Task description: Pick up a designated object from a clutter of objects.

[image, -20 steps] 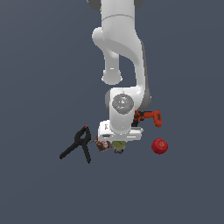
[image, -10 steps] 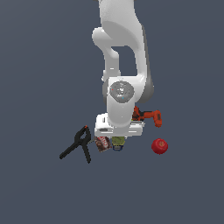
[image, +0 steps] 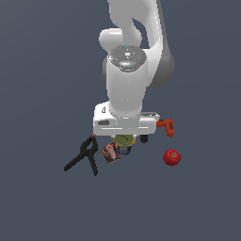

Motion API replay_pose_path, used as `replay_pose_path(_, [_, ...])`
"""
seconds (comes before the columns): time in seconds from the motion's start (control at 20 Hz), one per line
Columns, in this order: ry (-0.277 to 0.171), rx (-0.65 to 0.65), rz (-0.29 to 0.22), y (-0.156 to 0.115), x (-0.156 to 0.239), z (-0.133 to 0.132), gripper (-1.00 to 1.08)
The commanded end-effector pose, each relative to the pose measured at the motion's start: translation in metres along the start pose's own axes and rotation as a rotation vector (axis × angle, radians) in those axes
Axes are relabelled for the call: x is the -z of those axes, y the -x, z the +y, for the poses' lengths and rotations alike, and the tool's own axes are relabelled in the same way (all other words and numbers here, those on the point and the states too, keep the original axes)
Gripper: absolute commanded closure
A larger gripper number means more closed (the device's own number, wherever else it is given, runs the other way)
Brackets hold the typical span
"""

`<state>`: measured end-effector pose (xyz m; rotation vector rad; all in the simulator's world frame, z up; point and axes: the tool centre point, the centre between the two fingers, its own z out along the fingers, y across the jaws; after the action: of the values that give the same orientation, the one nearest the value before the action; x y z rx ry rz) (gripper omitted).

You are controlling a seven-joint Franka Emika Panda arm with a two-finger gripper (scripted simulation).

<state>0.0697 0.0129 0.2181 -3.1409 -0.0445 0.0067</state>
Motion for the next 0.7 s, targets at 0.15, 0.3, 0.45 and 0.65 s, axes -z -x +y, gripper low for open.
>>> replay_pose_path(0.15, [0.000,0.000,0.004,-0.005,0.063,0.008,1.08])
replay_pose_path(0.3, [0.000,0.000,0.004,-0.008,0.095,0.012,1.08])
replay_pose_path(0.45, [0.000,0.000,0.004,-0.011,0.126,0.017,1.08])
replay_pose_path(0.65, [0.000,0.000,0.004,-0.014,0.159,0.021,1.08])
